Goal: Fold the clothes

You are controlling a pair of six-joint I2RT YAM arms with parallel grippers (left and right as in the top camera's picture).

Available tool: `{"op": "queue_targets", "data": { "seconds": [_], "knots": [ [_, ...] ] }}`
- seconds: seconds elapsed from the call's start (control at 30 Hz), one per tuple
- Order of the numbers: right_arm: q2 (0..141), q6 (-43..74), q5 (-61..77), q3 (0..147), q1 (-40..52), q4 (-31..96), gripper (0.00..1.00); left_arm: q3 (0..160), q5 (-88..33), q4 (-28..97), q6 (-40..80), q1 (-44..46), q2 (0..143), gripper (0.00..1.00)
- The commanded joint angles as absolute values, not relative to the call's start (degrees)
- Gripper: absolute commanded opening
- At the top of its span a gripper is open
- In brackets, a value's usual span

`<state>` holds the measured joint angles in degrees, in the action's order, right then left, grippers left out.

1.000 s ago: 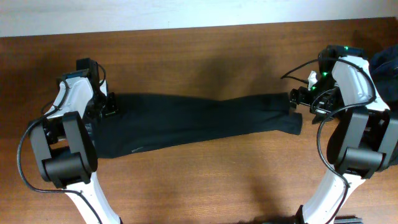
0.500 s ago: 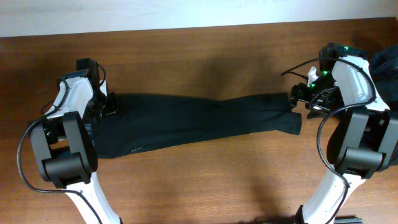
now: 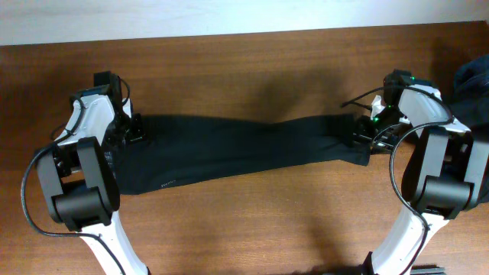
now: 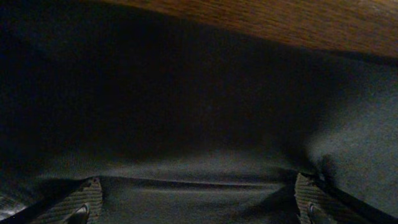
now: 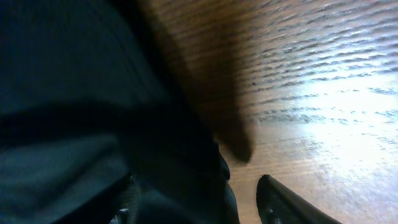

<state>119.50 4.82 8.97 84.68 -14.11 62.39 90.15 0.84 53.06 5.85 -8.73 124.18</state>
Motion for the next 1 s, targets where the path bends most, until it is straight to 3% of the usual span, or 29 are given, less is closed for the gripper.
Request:
{"op": "queue_targets", "data": {
  "seconds": [0.0, 0.03, 0.07, 0.53, 0.97],
  "knots": [
    [118.7, 4.8, 8.4, 84.5, -13.8, 60.6, 0.27, 88.4, 2.8, 52.9, 5.8, -9.5, 125.8, 0.99],
    [118.6, 4.7, 8.4, 84.8, -13.8, 60.4, 0.09, 88.4, 2.8, 52.9, 5.8, -9.5, 125.8, 0.99],
    [118.6, 4.7, 8.4, 85.2, -13.8, 60.4, 0.04, 88.4, 2.8, 52.9, 5.8, -9.5, 125.8, 0.99],
    [118.6, -1.3, 8.6, 97.7, -13.8, 69.1, 0.04, 88.4, 2.8, 52.9, 5.8, -9.5, 125.8, 0.99],
    [118.6, -8.8, 13.5, 100.4, -13.8, 66.6, 0.04, 88.4, 2.8, 52.9, 5.8, -9.5, 125.8, 1.00]
  ]
}}
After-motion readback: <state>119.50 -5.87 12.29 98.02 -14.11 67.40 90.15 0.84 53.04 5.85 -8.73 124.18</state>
